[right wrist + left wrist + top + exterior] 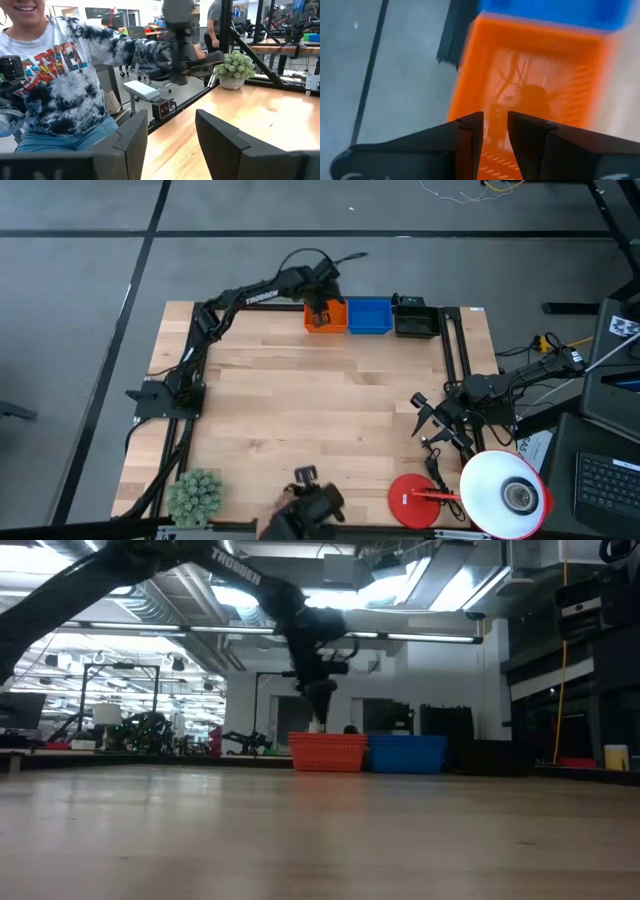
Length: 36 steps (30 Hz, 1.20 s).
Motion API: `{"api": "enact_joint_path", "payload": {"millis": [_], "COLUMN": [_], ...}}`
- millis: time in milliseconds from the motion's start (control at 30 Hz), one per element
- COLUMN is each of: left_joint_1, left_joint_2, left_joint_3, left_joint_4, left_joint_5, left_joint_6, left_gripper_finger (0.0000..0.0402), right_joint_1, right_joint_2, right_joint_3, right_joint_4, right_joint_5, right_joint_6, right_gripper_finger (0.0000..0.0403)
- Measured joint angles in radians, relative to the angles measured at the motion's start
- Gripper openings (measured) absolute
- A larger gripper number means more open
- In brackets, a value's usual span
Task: Stack baskets by color
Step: Stack the bottom orange bin on top of the top orange bin
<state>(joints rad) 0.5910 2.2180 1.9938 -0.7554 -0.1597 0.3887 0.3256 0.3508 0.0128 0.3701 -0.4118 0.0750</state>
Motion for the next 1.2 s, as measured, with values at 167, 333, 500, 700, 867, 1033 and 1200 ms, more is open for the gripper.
{"api": "enact_joint_path", "payload": {"millis": [167, 333, 500, 700, 867, 1033, 1200], "left_joint_1": [0.089, 0.103, 0.081, 0.092, 0.103, 0.104, 0.102], "left_joint_2": [0.008, 0.008, 0.008, 0.008, 0.009, 0.009, 0.009], "left_joint_3": [-0.002, -0.002, -0.022, -0.106, -0.131, -0.131, -0.131], "left_joint_4": [-0.033, -0.039, -0.031, -0.037, -0.040, -0.041, -0.030], "left_joint_5": [0.103, 0.196, 0.214, 0.179, 0.117, 0.117, 0.116], "left_joint_6": [-0.024, -0.043, 0.005, 0.006, -0.002, -0.012, -0.015], "left_gripper_finger": [0.0080, 0.0080, 0.0080, 0.0080, 0.0080, 0.0080, 0.0080], "right_joint_1": [0.000, 0.000, 0.000, 0.000, 0.000, 0.000, 0.000], "right_joint_2": [0.000, 0.000, 0.000, 0.000, 0.000, 0.000, 0.000], "right_joint_3": [0.000, 0.000, 0.000, 0.000, 0.000, 0.000, 0.000], "right_joint_4": [-0.003, -0.008, -0.009, -0.010, -0.009, -0.010, -0.010], "right_joint_5": [0.000, 0.000, 0.000, 0.000, 0.000, 0.000, 0.000], "right_joint_6": [-0.001, -0.002, -0.004, 0.000, 0.001, 0.001, -0.001], "right_gripper_finger": [0.0168, 0.0168, 0.0168, 0.0168, 0.0168, 0.0168, 0.0168]}}
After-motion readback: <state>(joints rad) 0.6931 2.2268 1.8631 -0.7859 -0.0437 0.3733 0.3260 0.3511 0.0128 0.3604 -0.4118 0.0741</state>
